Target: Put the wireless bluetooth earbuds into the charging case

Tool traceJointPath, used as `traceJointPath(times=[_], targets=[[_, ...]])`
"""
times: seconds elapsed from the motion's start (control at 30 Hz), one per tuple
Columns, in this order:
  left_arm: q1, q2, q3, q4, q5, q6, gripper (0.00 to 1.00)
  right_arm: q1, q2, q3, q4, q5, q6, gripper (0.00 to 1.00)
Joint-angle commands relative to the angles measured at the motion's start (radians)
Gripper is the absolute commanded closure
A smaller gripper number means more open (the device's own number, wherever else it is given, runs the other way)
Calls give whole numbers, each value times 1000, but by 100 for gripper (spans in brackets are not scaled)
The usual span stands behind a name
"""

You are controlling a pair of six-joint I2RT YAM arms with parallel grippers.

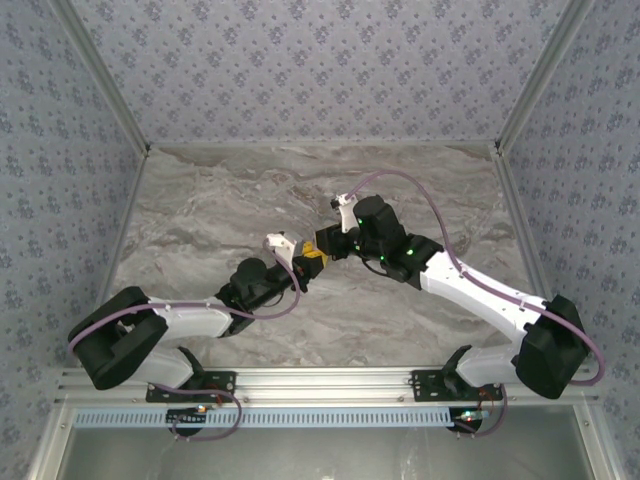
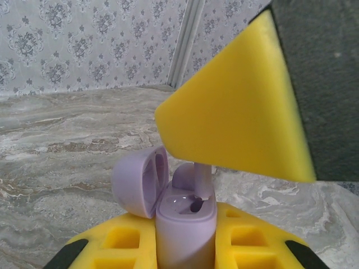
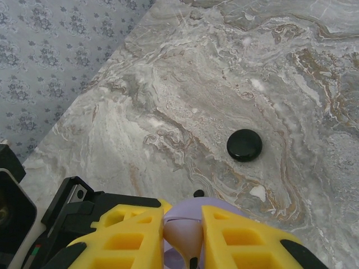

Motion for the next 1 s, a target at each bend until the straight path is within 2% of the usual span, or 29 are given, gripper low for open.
traceJointPath(times=[0.0,0.53,0.97], targets=[[-8,-6,37,32,7,-23,84,6,8,21,15,15,-17,78],[-7,-23,38,10,-8,-29,84,12,28,28,-38,-31,-43,78],[-7,-23,43,-2,3,-28,84,18,17,14,-7,53,-10,79]])
